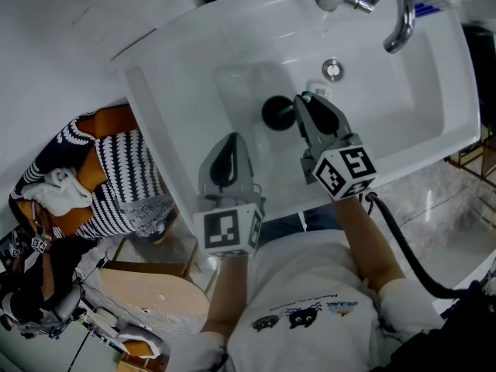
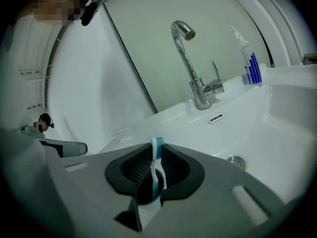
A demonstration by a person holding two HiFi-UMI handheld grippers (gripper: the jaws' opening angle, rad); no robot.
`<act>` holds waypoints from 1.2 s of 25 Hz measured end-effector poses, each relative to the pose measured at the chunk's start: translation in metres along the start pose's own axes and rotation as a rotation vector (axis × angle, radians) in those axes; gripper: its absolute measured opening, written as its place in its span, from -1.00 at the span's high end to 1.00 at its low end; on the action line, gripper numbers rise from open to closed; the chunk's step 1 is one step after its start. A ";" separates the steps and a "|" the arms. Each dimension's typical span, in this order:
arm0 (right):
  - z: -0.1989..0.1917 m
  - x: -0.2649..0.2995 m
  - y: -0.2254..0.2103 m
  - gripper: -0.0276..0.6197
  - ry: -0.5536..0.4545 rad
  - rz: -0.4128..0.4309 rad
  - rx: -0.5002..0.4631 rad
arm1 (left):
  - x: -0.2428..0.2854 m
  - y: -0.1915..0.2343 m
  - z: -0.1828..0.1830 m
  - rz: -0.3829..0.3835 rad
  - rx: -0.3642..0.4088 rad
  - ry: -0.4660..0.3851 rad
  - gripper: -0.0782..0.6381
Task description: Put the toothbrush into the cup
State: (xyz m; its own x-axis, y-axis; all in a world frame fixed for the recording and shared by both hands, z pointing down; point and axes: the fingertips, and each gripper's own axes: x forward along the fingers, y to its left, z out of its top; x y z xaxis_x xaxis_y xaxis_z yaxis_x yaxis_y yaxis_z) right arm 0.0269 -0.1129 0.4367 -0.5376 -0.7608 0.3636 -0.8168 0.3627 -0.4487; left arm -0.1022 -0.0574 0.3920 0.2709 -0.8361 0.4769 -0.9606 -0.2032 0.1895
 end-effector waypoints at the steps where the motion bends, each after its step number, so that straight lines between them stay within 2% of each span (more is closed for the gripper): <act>1: -0.001 0.000 0.000 0.73 0.002 0.000 -0.001 | 0.000 0.000 0.000 -0.001 0.000 0.000 0.78; 30: -0.014 0.008 0.000 0.73 0.035 -0.021 -0.020 | 0.005 0.006 -0.002 -0.010 -0.007 0.010 0.78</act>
State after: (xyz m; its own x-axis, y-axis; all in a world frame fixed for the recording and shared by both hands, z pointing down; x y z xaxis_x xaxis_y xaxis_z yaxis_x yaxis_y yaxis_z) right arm 0.0196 -0.1113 0.4505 -0.5268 -0.7494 0.4010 -0.8319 0.3580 -0.4240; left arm -0.1063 -0.0618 0.3974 0.2815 -0.8287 0.4837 -0.9573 -0.2084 0.2002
